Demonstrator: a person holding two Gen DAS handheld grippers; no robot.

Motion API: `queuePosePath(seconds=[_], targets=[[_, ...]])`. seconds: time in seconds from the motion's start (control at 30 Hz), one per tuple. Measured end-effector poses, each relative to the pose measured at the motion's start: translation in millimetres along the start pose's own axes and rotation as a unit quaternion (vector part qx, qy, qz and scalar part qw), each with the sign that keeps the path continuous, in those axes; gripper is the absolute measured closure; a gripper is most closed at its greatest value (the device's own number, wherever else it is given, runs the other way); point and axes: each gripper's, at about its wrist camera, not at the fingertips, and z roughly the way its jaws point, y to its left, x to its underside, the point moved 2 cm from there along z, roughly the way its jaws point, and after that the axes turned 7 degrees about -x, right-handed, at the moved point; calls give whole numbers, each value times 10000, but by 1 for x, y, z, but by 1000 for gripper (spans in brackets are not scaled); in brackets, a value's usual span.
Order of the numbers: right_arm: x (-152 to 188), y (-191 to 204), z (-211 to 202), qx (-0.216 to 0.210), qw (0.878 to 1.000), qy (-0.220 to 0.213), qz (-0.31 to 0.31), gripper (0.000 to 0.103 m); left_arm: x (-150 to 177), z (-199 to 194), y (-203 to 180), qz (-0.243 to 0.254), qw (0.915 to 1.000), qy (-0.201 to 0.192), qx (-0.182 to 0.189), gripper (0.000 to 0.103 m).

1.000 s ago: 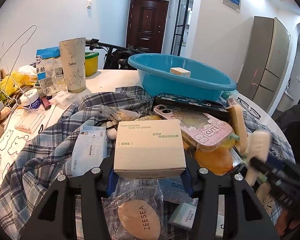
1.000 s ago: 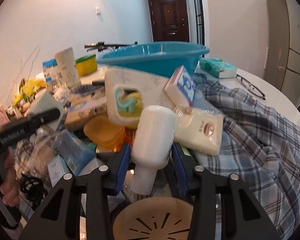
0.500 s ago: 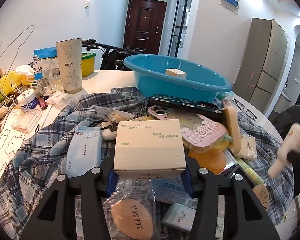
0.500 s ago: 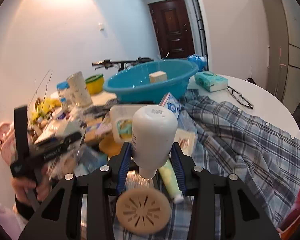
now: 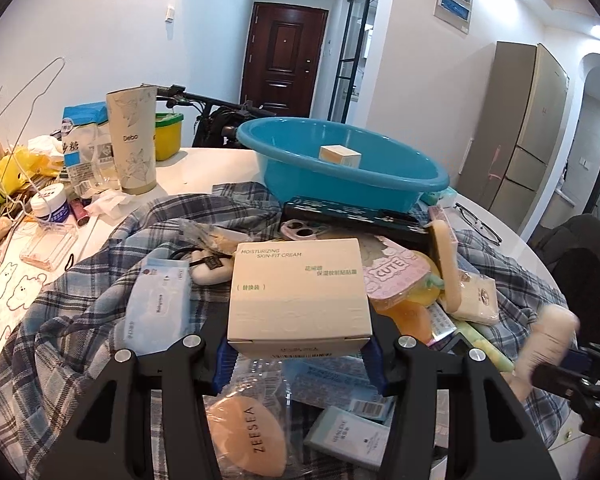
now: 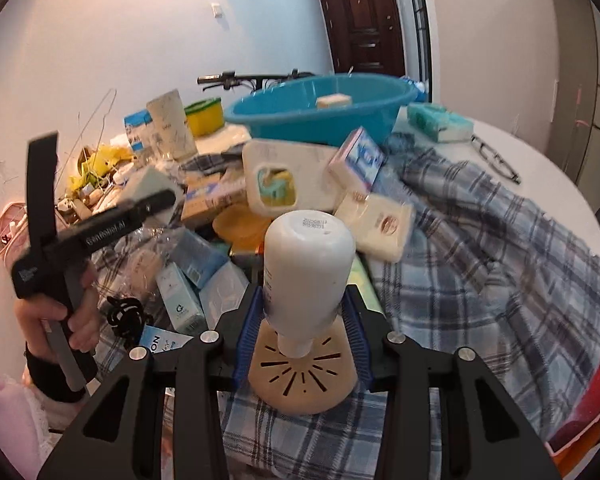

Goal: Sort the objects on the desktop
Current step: 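Lift the white bottle with the right gripper while the left holds the cream box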

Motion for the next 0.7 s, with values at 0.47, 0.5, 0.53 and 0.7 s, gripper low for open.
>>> queuePosePath(seconds=[0.47, 0.5, 0.53, 0.7], targets=[[8, 1, 40, 103, 9983, -568, -5, 64, 5, 8, -1, 64, 9999, 157, -27, 49], [8, 1, 41, 96, 9979, -637, 10, 64, 5, 8, -2, 70, 9998, 160, -15, 49], [8, 1, 42, 82, 9975, -706, 33, 64, 5, 8, -2, 77, 9998, 159, -4, 49], [4, -2, 51, 86, 9957, -917, 131, 64, 3, 5, -1, 31, 9999, 108, -36, 49]])
